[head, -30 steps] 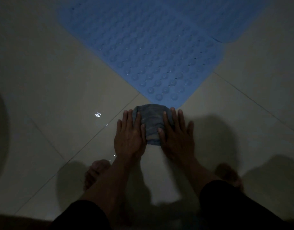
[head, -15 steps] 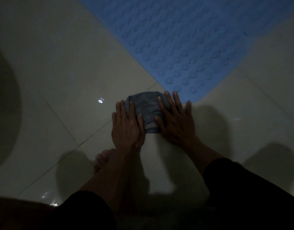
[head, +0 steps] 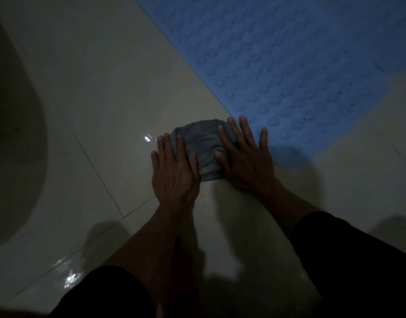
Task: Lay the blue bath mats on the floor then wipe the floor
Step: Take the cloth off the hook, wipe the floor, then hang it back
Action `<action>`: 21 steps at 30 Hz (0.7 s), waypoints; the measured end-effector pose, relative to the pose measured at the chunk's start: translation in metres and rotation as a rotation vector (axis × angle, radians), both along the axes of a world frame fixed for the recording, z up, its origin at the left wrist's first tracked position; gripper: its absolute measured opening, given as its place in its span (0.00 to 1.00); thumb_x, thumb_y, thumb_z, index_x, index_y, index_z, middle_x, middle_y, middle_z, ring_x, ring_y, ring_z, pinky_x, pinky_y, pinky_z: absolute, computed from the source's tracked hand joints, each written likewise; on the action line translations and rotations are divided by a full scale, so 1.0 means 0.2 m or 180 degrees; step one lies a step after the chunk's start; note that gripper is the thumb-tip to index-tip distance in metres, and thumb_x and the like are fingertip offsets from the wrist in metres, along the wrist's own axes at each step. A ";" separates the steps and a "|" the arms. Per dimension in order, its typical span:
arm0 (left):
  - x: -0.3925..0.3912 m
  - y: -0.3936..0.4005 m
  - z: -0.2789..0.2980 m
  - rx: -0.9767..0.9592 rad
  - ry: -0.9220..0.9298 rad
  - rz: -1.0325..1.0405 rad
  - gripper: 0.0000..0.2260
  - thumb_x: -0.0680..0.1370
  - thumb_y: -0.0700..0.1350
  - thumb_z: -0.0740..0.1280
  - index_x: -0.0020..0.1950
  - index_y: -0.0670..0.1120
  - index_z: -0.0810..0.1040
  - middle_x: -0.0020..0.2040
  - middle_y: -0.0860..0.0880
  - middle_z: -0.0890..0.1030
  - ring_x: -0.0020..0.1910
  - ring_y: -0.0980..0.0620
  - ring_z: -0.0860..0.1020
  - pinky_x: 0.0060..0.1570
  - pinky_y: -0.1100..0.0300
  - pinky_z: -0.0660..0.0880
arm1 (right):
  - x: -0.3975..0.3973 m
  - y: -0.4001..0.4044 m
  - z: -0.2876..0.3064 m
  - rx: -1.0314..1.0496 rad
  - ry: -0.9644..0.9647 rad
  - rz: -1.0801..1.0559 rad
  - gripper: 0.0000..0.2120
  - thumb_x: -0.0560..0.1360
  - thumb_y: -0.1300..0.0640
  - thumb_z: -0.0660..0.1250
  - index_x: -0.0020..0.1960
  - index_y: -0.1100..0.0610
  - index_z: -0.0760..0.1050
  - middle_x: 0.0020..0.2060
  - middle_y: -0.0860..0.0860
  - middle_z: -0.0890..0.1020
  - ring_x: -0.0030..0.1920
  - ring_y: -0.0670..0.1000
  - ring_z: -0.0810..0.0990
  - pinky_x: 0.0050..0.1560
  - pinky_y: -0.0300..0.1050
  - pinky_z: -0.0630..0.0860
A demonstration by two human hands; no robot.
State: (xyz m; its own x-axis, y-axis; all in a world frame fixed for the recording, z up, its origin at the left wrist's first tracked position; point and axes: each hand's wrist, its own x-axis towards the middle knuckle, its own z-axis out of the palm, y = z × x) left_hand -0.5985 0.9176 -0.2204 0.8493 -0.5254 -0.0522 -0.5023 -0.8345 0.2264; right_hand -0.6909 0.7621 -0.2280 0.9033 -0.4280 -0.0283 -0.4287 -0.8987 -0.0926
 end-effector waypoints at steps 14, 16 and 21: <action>0.61 -0.21 -0.06 -0.0137 -0.0170 0.0170 0.26 0.85 0.54 0.50 0.80 0.44 0.58 0.80 0.39 0.59 0.81 0.42 0.53 0.79 0.43 0.49 | 0.65 -0.21 -0.03 -0.0158 -0.0160 0.0026 0.29 0.82 0.39 0.48 0.79 0.51 0.59 0.79 0.53 0.58 0.80 0.56 0.52 0.73 0.69 0.50; 0.69 -0.24 -0.08 -0.0135 -0.0155 0.0231 0.26 0.85 0.54 0.50 0.81 0.44 0.57 0.80 0.39 0.58 0.81 0.43 0.53 0.79 0.44 0.47 | 0.75 -0.22 -0.03 -0.0096 -0.0151 0.0021 0.29 0.82 0.40 0.48 0.79 0.51 0.58 0.79 0.53 0.58 0.80 0.56 0.52 0.74 0.69 0.51; 0.83 -0.28 -0.10 -0.0230 -0.0312 0.0332 0.25 0.85 0.54 0.51 0.79 0.43 0.62 0.79 0.38 0.62 0.80 0.41 0.57 0.78 0.42 0.52 | 0.92 -0.25 -0.01 -0.0077 -0.0105 -0.0013 0.29 0.82 0.40 0.47 0.80 0.51 0.55 0.80 0.53 0.56 0.80 0.55 0.51 0.74 0.68 0.49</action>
State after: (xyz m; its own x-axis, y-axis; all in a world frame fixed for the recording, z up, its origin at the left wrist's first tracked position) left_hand -0.4323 0.8620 -0.2395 0.8986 -0.4335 0.0683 -0.4364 -0.8666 0.2419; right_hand -0.5076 0.7124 -0.2310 0.9018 -0.4319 0.0118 -0.4294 -0.8991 -0.0851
